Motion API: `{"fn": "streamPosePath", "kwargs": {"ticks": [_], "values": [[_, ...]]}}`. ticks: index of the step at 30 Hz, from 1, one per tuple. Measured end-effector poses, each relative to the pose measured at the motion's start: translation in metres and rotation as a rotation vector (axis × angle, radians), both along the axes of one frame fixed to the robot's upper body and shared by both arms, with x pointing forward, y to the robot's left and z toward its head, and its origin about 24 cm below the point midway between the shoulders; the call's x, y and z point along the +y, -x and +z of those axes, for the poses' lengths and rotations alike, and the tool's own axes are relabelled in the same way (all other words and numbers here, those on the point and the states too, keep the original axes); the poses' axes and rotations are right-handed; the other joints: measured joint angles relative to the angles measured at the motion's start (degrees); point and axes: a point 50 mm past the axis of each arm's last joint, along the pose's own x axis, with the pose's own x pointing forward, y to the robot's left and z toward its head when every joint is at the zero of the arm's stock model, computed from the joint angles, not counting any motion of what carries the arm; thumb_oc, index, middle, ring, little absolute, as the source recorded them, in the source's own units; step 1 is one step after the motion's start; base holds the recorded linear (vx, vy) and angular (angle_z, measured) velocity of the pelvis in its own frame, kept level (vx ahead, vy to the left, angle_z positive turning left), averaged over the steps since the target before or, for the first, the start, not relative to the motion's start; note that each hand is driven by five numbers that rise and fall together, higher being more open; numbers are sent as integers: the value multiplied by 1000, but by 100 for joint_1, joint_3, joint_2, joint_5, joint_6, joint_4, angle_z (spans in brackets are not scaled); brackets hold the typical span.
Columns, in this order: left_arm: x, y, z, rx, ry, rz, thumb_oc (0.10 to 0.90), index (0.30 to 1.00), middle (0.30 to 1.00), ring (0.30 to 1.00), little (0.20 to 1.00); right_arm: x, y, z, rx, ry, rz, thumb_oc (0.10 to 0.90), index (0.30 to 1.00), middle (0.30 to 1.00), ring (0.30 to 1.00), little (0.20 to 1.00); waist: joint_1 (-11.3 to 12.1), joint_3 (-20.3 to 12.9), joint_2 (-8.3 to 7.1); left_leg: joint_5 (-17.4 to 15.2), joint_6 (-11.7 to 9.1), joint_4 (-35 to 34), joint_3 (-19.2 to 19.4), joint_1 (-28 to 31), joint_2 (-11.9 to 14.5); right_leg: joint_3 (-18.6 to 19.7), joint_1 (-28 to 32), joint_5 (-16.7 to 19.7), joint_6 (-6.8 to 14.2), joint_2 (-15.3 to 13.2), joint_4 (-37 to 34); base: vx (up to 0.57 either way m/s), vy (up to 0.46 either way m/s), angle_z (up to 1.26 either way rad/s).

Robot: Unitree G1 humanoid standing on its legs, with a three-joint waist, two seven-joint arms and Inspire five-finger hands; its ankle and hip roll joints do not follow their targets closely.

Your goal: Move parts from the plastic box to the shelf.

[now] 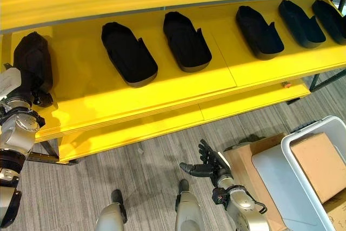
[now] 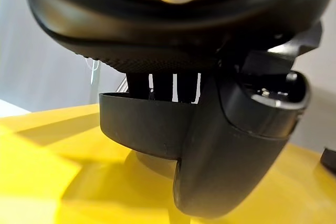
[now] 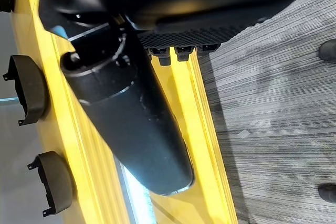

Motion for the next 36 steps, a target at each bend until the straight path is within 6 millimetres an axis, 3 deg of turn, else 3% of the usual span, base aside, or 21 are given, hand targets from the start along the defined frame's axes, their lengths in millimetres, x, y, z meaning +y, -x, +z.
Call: {"fn": "streamPosePath", "kwargs": {"ticks": [10, 18, 36], "values": [[5, -5, 0, 144, -27, -30, 900, 1000, 1000, 1000, 1000, 0, 2, -2, 16, -3, 18, 900, 1000, 1000, 1000, 1000, -6, -1, 3, 0, -1, 79, -6, -16, 2, 48, -22, -2, -4, -12, 82, 0, 0, 0], [13, -5, 8, 188, -37, -23, 900, 1000, 1000, 1000, 1000, -1, 3, -3, 24, -2, 29, 900, 1000, 1000, 1000, 1000, -7, -2, 23, 0, -1, 101, -9, -19, -8, 55, -33, -4, -5, -30, 125, 0, 0, 0], [20, -5, 3, 282, -30, -23, 900, 1000, 1000, 1000, 1000, -2, 3, -2, 24, 1, 40, 900, 1000, 1000, 1000, 1000, -15, -24, 87, 2, -2, 127, -28, -24, -23, 49, -37, -16, -8, -75, 189, 0, 0, 0]]}}
